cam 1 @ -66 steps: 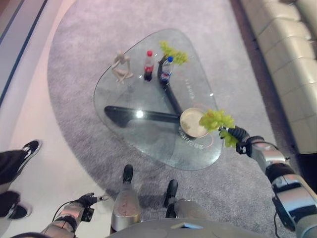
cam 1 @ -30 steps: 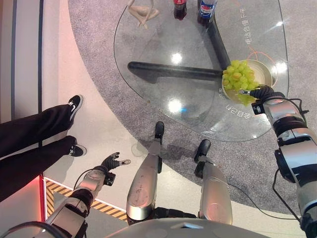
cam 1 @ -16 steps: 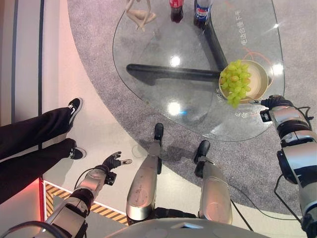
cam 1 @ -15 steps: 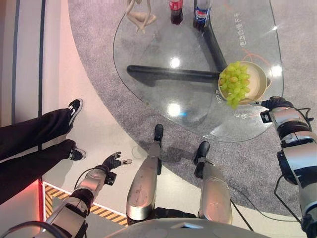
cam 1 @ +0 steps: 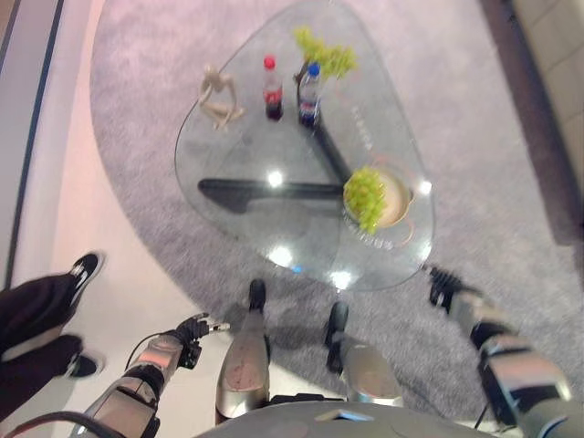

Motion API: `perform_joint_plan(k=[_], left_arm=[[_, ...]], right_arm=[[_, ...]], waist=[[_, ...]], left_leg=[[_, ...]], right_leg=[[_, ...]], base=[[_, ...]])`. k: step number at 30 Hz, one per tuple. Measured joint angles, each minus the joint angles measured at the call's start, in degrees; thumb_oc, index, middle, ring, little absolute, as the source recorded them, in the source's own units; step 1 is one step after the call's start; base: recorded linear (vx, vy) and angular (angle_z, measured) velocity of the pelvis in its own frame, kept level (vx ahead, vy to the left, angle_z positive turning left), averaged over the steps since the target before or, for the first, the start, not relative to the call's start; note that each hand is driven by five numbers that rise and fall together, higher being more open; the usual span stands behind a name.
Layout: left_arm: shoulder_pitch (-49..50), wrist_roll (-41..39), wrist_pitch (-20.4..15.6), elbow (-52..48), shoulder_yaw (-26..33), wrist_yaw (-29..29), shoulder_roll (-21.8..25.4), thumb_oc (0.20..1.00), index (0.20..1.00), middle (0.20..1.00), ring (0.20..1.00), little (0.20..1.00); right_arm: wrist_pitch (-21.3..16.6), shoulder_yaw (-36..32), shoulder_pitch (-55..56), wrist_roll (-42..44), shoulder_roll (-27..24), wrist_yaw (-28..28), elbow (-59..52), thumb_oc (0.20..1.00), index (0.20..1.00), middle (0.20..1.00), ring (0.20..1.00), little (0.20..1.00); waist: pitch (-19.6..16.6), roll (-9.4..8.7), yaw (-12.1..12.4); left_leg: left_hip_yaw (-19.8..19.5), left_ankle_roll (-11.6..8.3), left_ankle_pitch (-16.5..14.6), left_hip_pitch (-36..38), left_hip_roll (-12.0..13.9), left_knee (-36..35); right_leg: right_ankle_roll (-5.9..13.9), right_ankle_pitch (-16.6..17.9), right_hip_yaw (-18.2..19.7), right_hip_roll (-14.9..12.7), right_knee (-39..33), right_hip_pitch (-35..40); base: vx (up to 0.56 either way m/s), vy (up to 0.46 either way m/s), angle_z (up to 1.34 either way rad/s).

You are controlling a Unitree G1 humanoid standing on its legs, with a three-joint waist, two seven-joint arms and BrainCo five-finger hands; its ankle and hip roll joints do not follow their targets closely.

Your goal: Pick up fruits into the plate

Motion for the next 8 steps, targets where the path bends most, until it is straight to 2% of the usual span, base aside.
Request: perform_joint_plan(k=[2,3,4,6,8], left_arm=[[1.47,0.23,0.84,2.71,1.25,0.27,-2.2,1.0,1.0,1.0,1.0,1.0],[2.21,0.26,0.85,3.04,1.42,0.33,-2.64,1.0,1.0,1.0,1.0,1.0],[3.89,0.36,0.94,3.54,2.34,0.57,-3.89,1.0,1.0,1.0,1.0,1.0],[5.53,0.35,1.33,4.92,3.43,1.28,-5.83,1.0,1.0,1.0,1.0,1.0],[7.34,0.41,2.58,5.42,4.15,1.8,-6.65,1.0,1.0,1.0,1.0,1.0]], right_arm=[[-1.21,-0.2,6.08,4.11,4.43,2.48,2.94,1.0,1.0,1.0,1.0,1.0],[-1.19,-0.29,7.01,4.91,5.05,2.76,3.42,1.0,1.0,1.0,1.0,1.0],[-0.95,-0.69,9.54,6.41,6.07,3.1,4.43,1.0,1.0,1.0,1.0,1.0],[-0.49,-2.33,11.11,5.76,6.68,3.57,6.63,1.0,1.0,1.0,1.0,1.0],[0.22,-1.58,13.49,-0.11,6.54,3.74,7.84,1.0,1.0,1.0,1.0,1.0]], waist=[[-3.9,-0.42,-1.26],[-4.95,-0.35,-1.48],[-6.53,-0.22,-2.75],[-8.01,0.19,-3.47],[-10.83,1.04,-3.85]], left_leg=[[0.87,-0.06,-1.19,2.0,-0.21,-0.02],[1.27,-0.13,-1.42,2.2,-0.2,-0.02],[1.94,-0.15,-1.82,3.23,-0.14,-0.03],[2.98,-0.14,-2.52,4.99,-0.05,-0.07],[4.21,-0.23,-3.11,5.76,0.13,-0.26]], right_leg=[[0.11,0.14,0.73,-0.09,-1.59,2.25],[0.11,0.14,1.1,-0.08,-1.78,2.3],[0.1,0.16,1.71,-0.06,-2.26,3.08],[0.1,0.14,2.77,-0.03,-2.45,4.23],[0.1,0.14,4.15,0.1,-3.01,4.52]], base=[[0.14,0.075,-0.22],[0.15,0.105,-0.29],[0.14,0.112,-0.22],[0.08,0.096,-0.31],[0.04,0.075,-0.41]])
